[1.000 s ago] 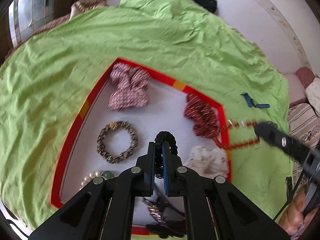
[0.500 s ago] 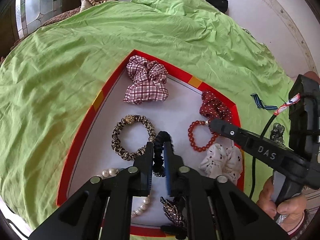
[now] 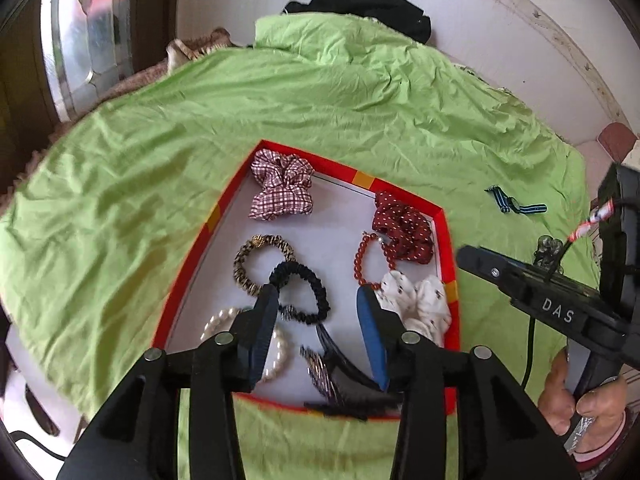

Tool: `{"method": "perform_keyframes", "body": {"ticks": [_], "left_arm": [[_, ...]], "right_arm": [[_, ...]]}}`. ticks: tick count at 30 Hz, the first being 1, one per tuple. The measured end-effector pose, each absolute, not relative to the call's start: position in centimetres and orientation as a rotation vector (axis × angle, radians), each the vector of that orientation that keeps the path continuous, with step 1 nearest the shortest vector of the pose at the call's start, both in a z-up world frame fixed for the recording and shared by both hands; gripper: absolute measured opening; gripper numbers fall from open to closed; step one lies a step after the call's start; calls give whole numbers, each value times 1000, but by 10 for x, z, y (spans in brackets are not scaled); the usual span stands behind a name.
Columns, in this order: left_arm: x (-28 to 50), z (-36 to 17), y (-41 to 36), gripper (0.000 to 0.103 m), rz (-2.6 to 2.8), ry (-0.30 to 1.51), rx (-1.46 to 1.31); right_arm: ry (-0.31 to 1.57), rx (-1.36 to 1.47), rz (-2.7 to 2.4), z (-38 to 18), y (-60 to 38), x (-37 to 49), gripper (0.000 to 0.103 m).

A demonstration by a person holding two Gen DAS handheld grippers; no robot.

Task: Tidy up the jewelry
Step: 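Carry the black hair tie and red bracelet into the tray and open both tools, then move both open tools back toward the grey scrunchie and white bead bracelet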

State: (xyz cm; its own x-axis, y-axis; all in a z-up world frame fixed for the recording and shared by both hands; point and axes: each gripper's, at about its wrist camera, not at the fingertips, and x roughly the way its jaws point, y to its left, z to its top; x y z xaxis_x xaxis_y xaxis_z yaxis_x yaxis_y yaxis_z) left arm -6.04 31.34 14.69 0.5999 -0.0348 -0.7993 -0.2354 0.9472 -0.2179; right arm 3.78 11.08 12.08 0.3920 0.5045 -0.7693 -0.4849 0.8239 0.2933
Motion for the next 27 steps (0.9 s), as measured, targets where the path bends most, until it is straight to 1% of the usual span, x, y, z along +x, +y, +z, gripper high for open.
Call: {"method": "perform_keyframes", "body": {"ticks": [3,12,15,22,27], "left_arm": [[-79,161,301,49,120,897,-308],[-117,180,239,49,94,852,-211],[-126,180,217,49,86,849,-171],[-144,171,167,50,39,870,-90],[-157,167,137,50,0,880,-57]], "right_arm": [[967,10,601,126,88,20,30],[936,34,527,126,17,-39,32],[935,43,489,119,-10,-60,35],[982,105,392,93,-69,-85,35],[976,136,332,89,-101,-96,35]]}}
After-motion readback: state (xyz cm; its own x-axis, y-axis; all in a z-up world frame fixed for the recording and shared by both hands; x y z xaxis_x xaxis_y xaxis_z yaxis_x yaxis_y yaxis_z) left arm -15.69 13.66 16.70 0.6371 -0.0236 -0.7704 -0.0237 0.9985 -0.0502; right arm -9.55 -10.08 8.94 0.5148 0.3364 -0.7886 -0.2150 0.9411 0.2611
